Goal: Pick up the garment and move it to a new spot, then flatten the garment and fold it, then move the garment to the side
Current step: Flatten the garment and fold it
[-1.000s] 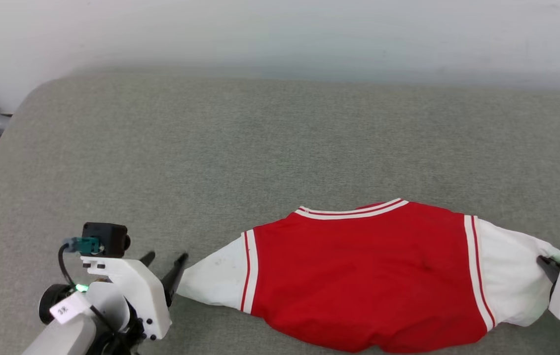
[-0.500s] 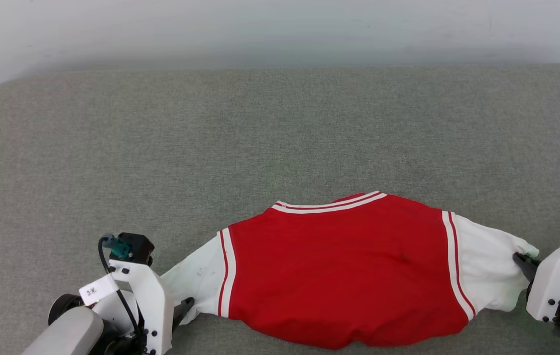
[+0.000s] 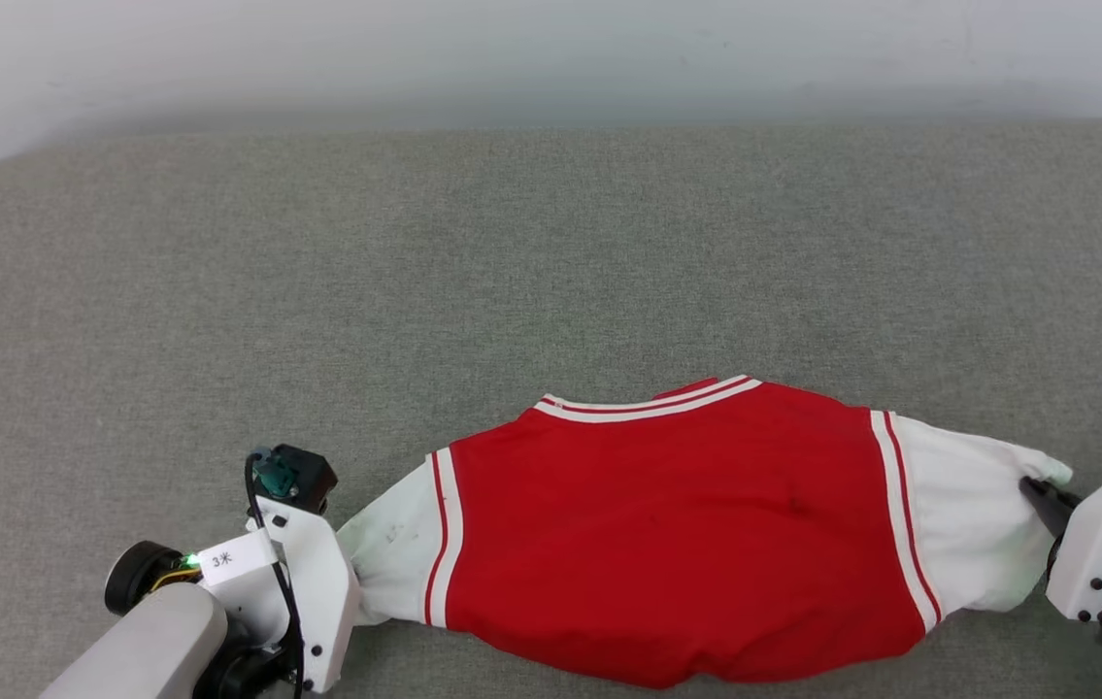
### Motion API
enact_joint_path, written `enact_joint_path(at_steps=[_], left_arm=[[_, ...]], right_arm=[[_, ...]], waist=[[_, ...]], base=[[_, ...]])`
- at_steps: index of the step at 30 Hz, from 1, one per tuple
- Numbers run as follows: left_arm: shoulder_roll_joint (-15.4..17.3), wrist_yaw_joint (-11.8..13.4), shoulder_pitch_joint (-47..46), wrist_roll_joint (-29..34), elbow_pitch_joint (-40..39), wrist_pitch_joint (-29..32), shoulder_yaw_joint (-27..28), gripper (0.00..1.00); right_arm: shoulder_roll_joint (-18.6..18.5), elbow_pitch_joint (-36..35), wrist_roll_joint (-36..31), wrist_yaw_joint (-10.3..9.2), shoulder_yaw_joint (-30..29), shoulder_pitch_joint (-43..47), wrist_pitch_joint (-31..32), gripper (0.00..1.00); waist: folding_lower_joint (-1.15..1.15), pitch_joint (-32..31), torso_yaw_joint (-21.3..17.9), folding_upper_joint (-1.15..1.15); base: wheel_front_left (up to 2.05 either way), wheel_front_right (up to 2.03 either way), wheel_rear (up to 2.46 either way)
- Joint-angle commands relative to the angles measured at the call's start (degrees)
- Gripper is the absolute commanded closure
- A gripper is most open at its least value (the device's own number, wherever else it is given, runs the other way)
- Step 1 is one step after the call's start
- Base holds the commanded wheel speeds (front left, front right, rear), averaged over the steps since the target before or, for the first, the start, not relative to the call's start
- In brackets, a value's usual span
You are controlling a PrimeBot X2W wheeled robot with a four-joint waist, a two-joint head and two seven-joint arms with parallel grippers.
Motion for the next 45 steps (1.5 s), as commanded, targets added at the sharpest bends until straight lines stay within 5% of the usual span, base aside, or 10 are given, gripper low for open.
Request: enact_joint_path(at_steps=[1, 16, 34, 45], left_arm=[[0.13, 1.22, -1.12, 1.52, 0.66, -1.97, 0.41, 1.0], [-0.76, 4.86, -13.02, 5.89, -0.19, -13.77, 7.04, 1.0], [-7.16, 1.87, -49.56, 10.34, 21.19, -29.33, 13.09, 1.0], [-7.04, 0.39, -67.65, 14.34, 29.95, -41.08, 14.05, 1.0]], right_arm=[[-0.88, -0.35, -0.2, -0.06, -0.05, -1.12, -1.28, 1.0], [-4.74, 3.35, -3.61, -0.07, 2.53, -10.93, -7.49, 1.0], [-7.05, 17.41, -10.65, -0.08, 6.58, -52.42, -24.65, 1.0], [-5.72, 27.05, -13.18, -0.08, 10.86, -75.36, -31.89, 1.0]], waist=[[0.01, -0.75, 0.5, -0.01], [0.01, -4.94, 1.43, -0.01], [0.01, 7.0, 0.39, -0.01], [0.01, 14.98, -0.33, -0.01]], base=[[0.0, 0.0, 0.0], [0.0, 0.0, 0.0], [0.0, 0.0, 0.0], [0.0, 0.0, 0.0]])
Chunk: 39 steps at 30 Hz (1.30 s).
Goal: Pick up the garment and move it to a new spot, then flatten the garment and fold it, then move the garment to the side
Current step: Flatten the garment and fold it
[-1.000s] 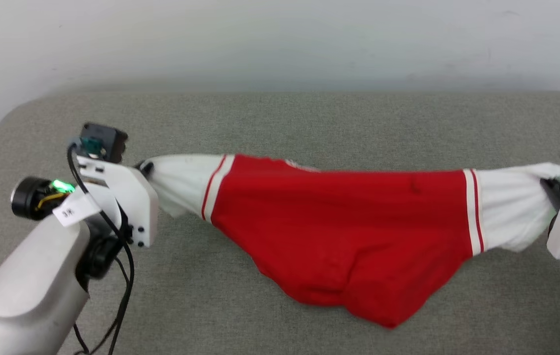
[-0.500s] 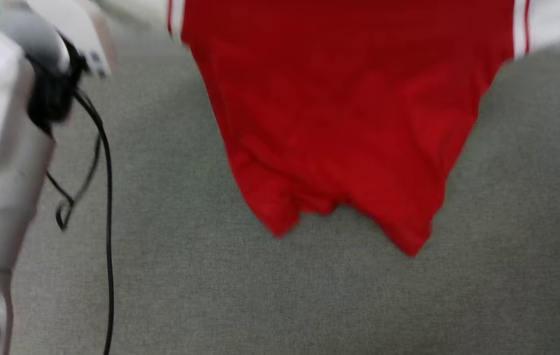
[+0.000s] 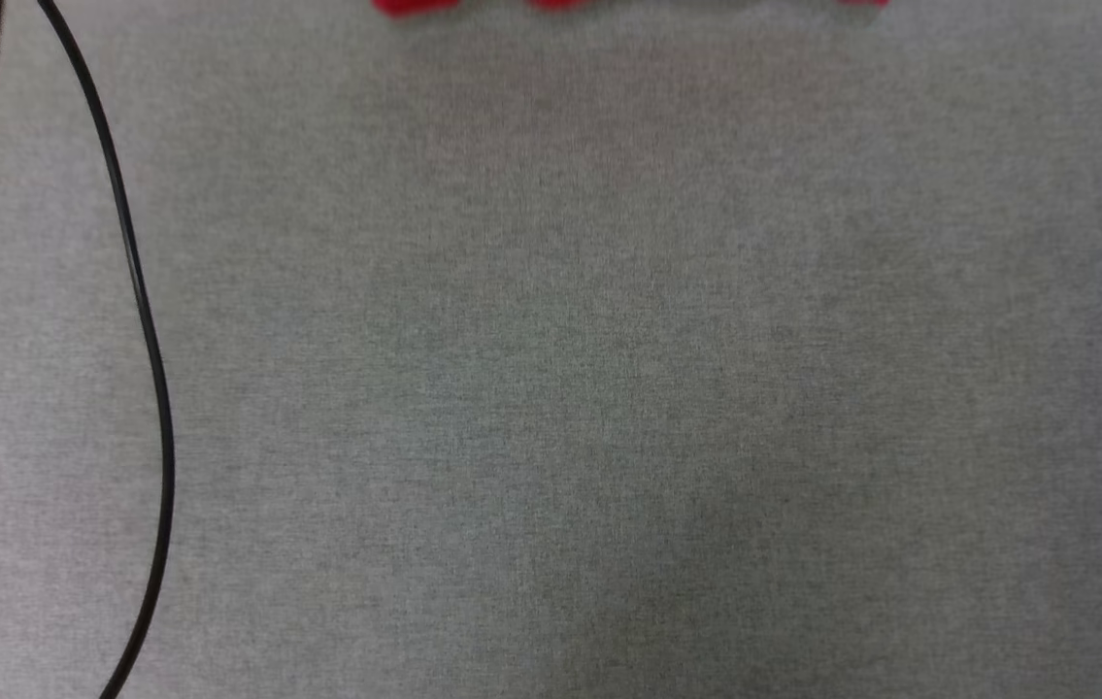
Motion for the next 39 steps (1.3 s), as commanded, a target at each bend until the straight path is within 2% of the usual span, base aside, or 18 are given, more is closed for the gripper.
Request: enact_joint_path(at_steps=[1, 9, 11, 13, 15, 20, 26, 33, 39], left_arm=[[0.08, -0.14, -0.76, 0.25, 0.62, -0.77, 0.19, 1.0], [-1.48, -2.52, 0.16, -2.48, 6.68, -4.51, 1.35, 1.0], [-2.18, -3.62, 1.74, -3.77, 8.26, -5.31, 1.75, 1.0], [-3.55, -6.24, 3.85, -7.13, 9.65, -5.68, 3.52, 1.0], [-3.55, -7.9, 6.56, -8.5, 11.07, -6.14, 4.06, 1.0], [-4.3, -10.02, 15.76, -11.14, 13.57, -8.0, 4.71, 1.0], [-4.26, -11.06, 29.01, -13.4, 13.73, -9.58, 4.95, 1.0], [-3.57, -11.35, 43.54, -14.28, 9.07, -10.29, 6.36, 1.0], [-3.46, -8.92, 55.47, -12.77, 1.59, -10.29, 8.92, 1.0]], right_arm=[[0.33, 0.76, -0.16, -0.1, 0.32, -1.13, -0.56, 1.0], [1.73, 7.32, 1.62, -0.1, 4.43, -3.76, -4.32, 1.0], [2.48, 9.08, 3.22, -0.1, 5.47, -2.15, -5.48, 1.0], [3.33, 10.64, 5.0, -0.1, 6.61, -0.18, -6.71, 1.0], [3.65, 11.61, 6.95, -0.1, 7.54, 2.17, -8.1, 1.0], [4.07, 11.75, 11.72, -0.09, 11.01, 12.08, -11.18, 1.0], [2.54, 7.61, 17.44, -0.09, 14.12, 26.77, -13.93, 1.0], [0.62, 0.74, 21.62, -0.1, 13.52, 44.09, -15.15, 1.0], [1.06, -3.87, 23.03, -0.1, 9.65, 58.05, -14.51, 1.0]], waist=[[-0.01, 1.9, -0.02, 0.0], [-0.01, 7.07, 1.27, 0.0], [-0.01, 7.51, 1.5, 0.0], [-0.01, 7.43, 1.54, 0.0], [-0.01, 7.05, 1.53, 0.0], [-0.01, 5.43, 1.65, 0.0], [-0.01, 1.91, 1.37, 0.0], [-0.01, -3.93, 1.4, 0.0], [-0.01, -9.67, 2.46, 0.0]], base=[[0.0, 0.0, 0.0], [0.0, 0.0, 0.0], [0.0, 0.0, 0.0], [0.0, 0.0, 0.0], [0.0, 0.0, 0.0], [0.0, 0.0, 0.0], [0.0, 0.0, 0.0], [0.0, 0.0, 0.0], [0.0, 0.0, 0.0]])
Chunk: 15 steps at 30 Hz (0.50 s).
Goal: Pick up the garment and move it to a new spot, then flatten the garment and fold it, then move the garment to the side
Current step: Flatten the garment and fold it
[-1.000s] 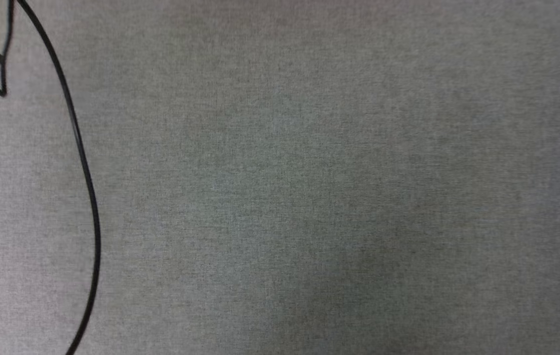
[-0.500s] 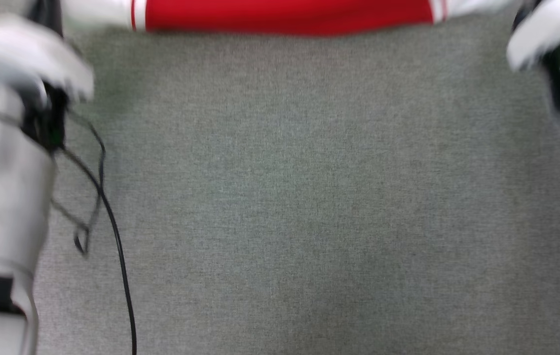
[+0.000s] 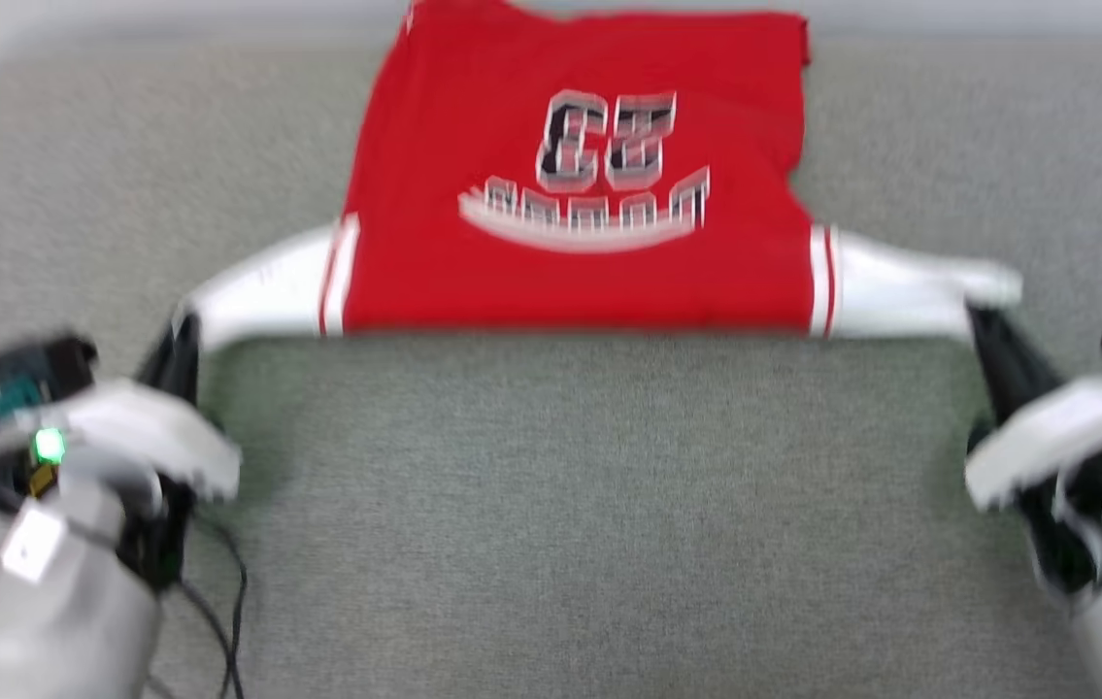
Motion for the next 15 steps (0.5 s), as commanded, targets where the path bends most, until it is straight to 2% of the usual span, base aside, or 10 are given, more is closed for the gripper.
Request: enact_joint_path(at_steps=[1, 7, 15], left_arm=[[0.34, 0.7, 3.14, 0.42, -0.93, -0.26, 0.39, 1.0], [0.75, 2.09, 15.49, -0.02, -5.98, -0.21, 0.61, 1.0], [1.93, 5.79, 29.51, -1.67, -13.03, 2.52, 0.61, 1.0]], right_arm=[[0.31, -0.84, 0.08, -0.1, -1.16, 2.84, 0.06, 1.0], [4.14, -4.42, -0.08, -0.1, -5.11, 15.26, 2.51, 1.0], [8.83, -8.54, -1.1, -0.11, -11.89, 29.73, 5.64, 1.0]], waist=[[0.01, -3.46, 0.63, 0.0], [0.01, -9.04, 0.35, 0.0], [0.01, -15.38, 0.35, 0.0]], base=[[0.0, 0.0, 0.0], [0.0, 0.0, 0.0], [0.0, 0.0, 0.0]])
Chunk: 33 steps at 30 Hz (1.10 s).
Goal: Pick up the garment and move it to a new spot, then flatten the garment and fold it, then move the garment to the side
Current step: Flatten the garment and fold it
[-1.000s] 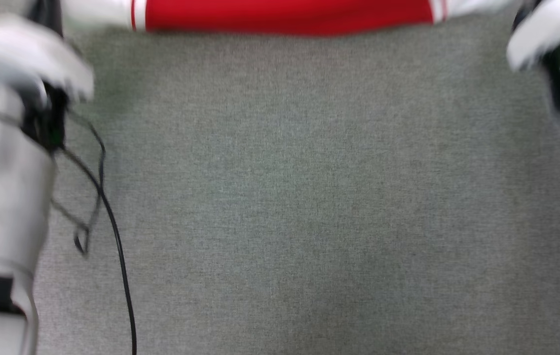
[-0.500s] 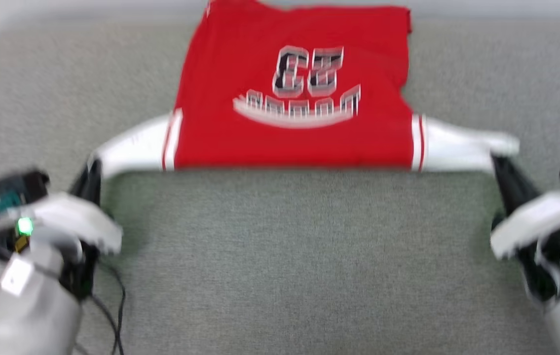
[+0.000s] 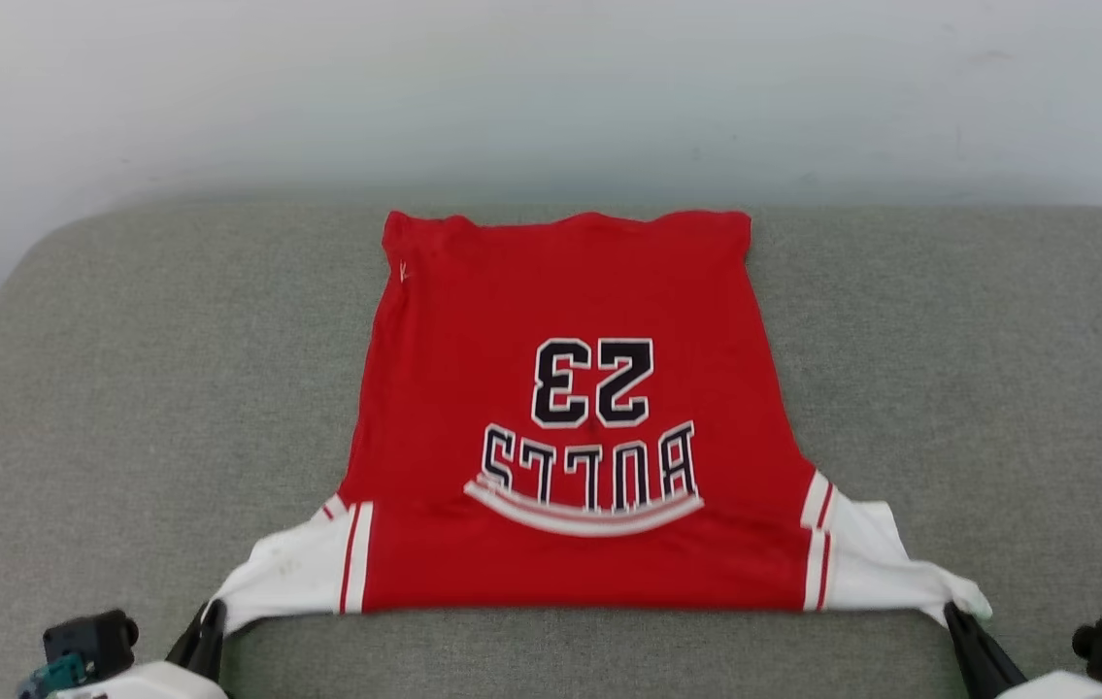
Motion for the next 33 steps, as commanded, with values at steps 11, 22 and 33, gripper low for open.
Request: enact_joint_path(at_steps=[11, 22, 33], left_arm=[[1.88, 3.92, 9.36, -0.12, -8.49, 1.8, -0.24, 1.0], [-0.13, 4.84, 7.31, 2.23, -13.19, 1.39, -3.29, 1.0], [-4.31, 4.49, -0.14, 5.74, -18.32, -0.15, -6.7, 1.0]], right_arm=[[4.16, -5.84, -3.46, -0.12, -8.01, 10.14, 3.88, 1.0], [2.96, -9.67, -8.0, -0.09, -10.96, 4.91, 5.89, 0.0], [-4.08, 3.78, -12.05, -0.09, -13.72, -21.06, 17.8, 0.0]], waist=[[0.02, -4.3, 0.8, -0.01], [0.02, -3.54, 4.23, -0.01], [0.02, 6.5, 12.1, -0.01]], base=[[0.0, 0.0, 0.0], [0.0, 0.0, 0.0], [0.0, 0.0, 0.0]])
